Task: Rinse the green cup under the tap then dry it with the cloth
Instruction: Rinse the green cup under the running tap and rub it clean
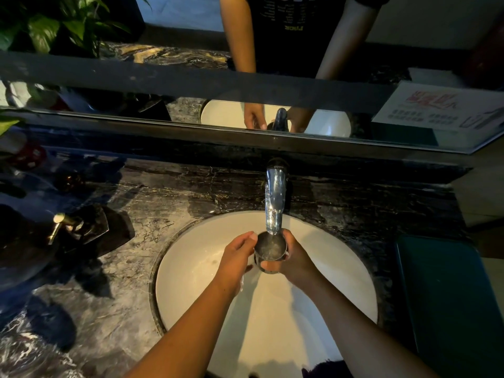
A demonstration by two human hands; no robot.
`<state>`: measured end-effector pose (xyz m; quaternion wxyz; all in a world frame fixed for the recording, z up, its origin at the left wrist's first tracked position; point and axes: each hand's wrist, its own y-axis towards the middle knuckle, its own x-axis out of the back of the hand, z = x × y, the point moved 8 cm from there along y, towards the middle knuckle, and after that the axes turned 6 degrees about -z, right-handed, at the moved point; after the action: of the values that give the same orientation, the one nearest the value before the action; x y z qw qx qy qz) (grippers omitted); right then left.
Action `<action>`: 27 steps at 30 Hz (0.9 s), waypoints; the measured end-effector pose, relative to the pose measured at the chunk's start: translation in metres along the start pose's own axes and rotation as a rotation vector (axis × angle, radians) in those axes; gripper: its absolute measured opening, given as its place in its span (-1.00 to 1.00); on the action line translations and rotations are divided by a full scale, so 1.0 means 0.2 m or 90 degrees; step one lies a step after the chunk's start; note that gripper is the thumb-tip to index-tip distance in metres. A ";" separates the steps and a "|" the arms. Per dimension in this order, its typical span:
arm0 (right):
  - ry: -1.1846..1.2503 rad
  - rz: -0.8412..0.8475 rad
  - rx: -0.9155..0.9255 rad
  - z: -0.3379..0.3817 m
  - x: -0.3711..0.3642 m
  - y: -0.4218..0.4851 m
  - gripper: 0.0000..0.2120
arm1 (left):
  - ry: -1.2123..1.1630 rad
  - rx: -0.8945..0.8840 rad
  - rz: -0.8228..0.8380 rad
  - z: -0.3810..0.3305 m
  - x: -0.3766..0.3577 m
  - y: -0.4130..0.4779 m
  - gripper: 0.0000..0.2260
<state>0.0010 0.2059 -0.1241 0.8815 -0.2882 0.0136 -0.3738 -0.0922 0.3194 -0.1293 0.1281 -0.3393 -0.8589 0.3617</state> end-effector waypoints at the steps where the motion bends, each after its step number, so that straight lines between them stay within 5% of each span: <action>1: -0.004 0.015 -0.005 0.00 -0.01 -0.01 -0.25 | 0.002 0.002 0.000 0.00 0.00 0.00 -0.76; 11: -0.006 0.031 -0.031 -0.03 0.01 -0.01 -0.27 | 0.022 0.001 0.011 0.03 0.00 0.01 -0.75; 19: 0.028 0.029 -0.148 -0.18 -0.05 -0.02 -0.40 | 0.073 0.058 0.042 0.10 0.03 0.00 -0.77; 27: 0.134 -0.002 -0.253 -0.30 -0.11 -0.11 -0.30 | 0.127 0.142 0.099 0.17 0.04 -0.06 -0.67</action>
<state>-0.0436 0.1774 -0.1663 0.8003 -0.4159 0.1787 -0.3931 -0.1200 0.3008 -0.1456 0.2214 -0.4229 -0.7673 0.4283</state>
